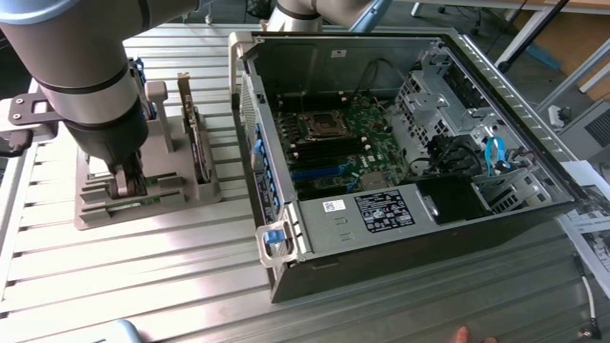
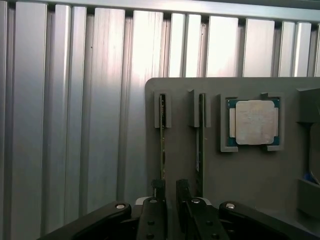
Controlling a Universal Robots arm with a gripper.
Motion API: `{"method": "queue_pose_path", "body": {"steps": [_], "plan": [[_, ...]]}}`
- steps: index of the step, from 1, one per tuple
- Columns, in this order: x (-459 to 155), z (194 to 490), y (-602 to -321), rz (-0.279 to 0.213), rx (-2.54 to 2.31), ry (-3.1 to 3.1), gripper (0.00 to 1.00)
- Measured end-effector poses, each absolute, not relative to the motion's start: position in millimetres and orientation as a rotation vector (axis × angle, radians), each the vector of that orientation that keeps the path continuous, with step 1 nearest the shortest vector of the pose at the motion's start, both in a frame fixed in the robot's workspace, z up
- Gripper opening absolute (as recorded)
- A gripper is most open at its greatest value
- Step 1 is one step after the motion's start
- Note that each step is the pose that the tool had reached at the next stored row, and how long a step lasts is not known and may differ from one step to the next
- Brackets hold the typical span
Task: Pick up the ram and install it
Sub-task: 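Pick up the ram and move it above insertion slot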
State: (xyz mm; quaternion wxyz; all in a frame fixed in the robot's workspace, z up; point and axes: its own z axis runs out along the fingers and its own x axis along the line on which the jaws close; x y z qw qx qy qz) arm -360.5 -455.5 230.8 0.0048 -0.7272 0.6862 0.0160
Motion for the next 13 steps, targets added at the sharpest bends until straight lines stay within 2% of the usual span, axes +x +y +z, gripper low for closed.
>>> {"method": "queue_pose_path", "body": {"steps": [13], "plan": [[-360.5,228.6,-457.5,0.050,-2.278,2.149,0.24]]}}
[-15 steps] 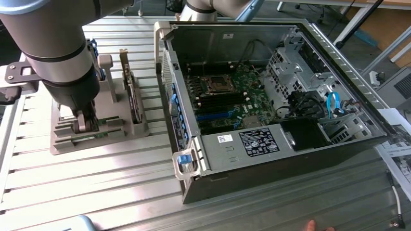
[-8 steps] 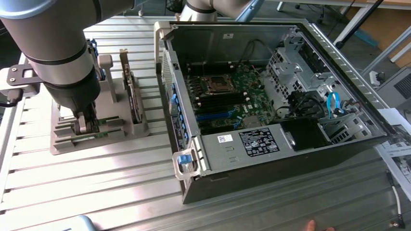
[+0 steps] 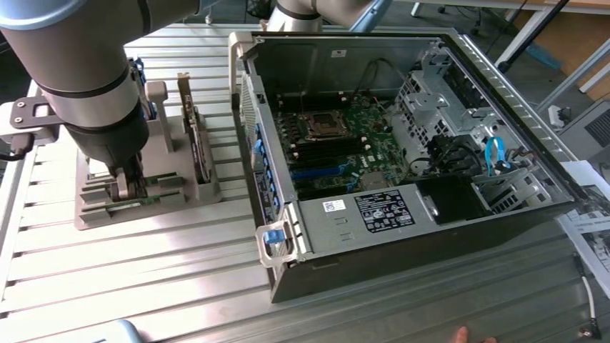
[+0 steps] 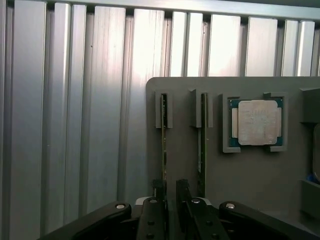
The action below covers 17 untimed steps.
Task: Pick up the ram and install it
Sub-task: 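Pick up the ram and move it above insertion slot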
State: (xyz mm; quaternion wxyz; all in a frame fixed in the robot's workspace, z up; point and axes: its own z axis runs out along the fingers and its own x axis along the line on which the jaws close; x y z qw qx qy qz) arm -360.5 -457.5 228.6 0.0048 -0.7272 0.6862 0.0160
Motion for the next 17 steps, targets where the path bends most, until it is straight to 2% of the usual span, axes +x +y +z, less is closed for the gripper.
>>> {"method": "queue_pose_path", "body": {"steps": [17], "plan": [[-360.5,222.8,-460.9,0.050,-2.278,2.149,0.24]]}}
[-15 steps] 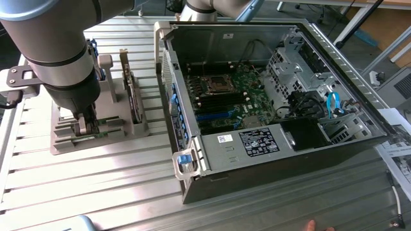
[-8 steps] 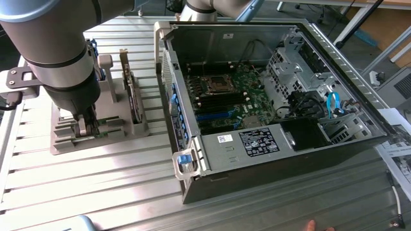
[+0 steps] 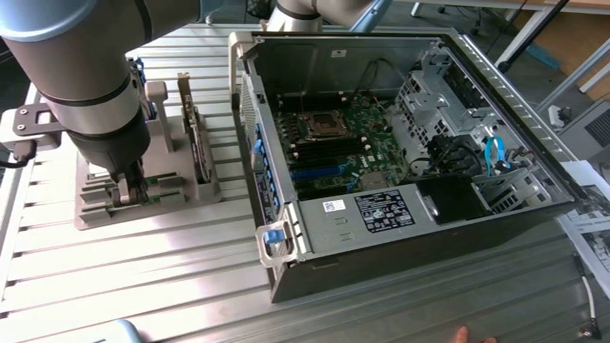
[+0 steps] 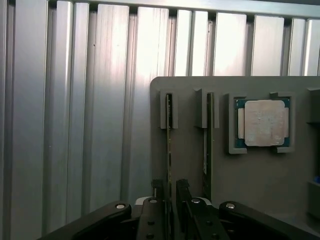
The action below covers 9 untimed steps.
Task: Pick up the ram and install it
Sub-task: 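Pick up the ram and move it above insertion slot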
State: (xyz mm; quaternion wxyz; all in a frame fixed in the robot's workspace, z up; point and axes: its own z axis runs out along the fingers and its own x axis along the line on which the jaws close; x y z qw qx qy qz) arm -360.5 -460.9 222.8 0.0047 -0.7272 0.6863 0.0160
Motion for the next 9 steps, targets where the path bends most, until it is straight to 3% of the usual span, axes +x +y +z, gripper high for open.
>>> {"method": "queue_pose_path", "body": {"steps": [9], "plan": [[-360.5,217.4,-461.1,0.050,-2.278,2.150,0.24]]}}
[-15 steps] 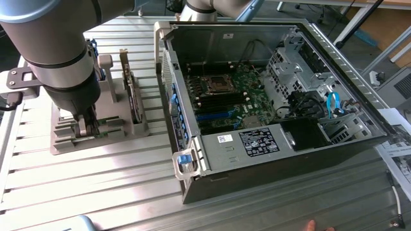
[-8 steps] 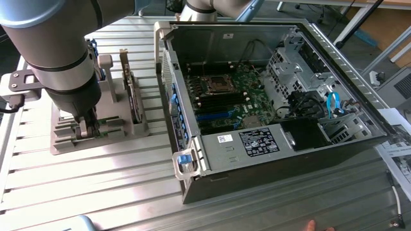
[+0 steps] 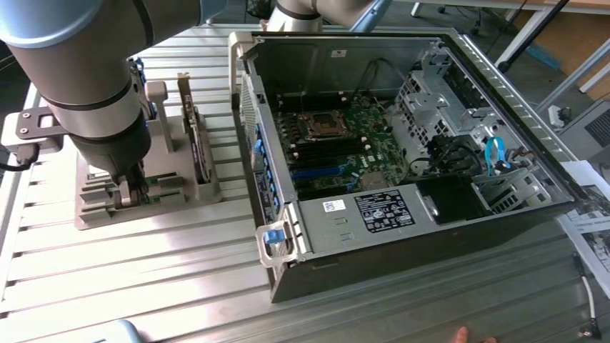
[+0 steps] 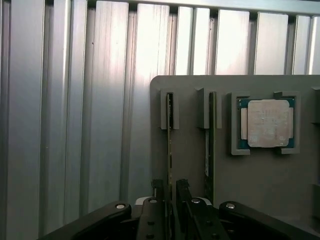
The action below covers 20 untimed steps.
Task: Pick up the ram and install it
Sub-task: 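Pick up the ram and move it above insertion slot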
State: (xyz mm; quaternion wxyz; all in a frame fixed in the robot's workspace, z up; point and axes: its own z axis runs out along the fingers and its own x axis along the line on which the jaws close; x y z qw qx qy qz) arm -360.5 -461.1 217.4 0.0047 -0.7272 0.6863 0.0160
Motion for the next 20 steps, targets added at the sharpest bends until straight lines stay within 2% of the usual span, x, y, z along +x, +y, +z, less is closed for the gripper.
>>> {"method": "queue_pose_path", "body": {"steps": [20], "plan": [[-360.5,212.5,-461.1,0.050,-2.278,2.150,0.24]]}}
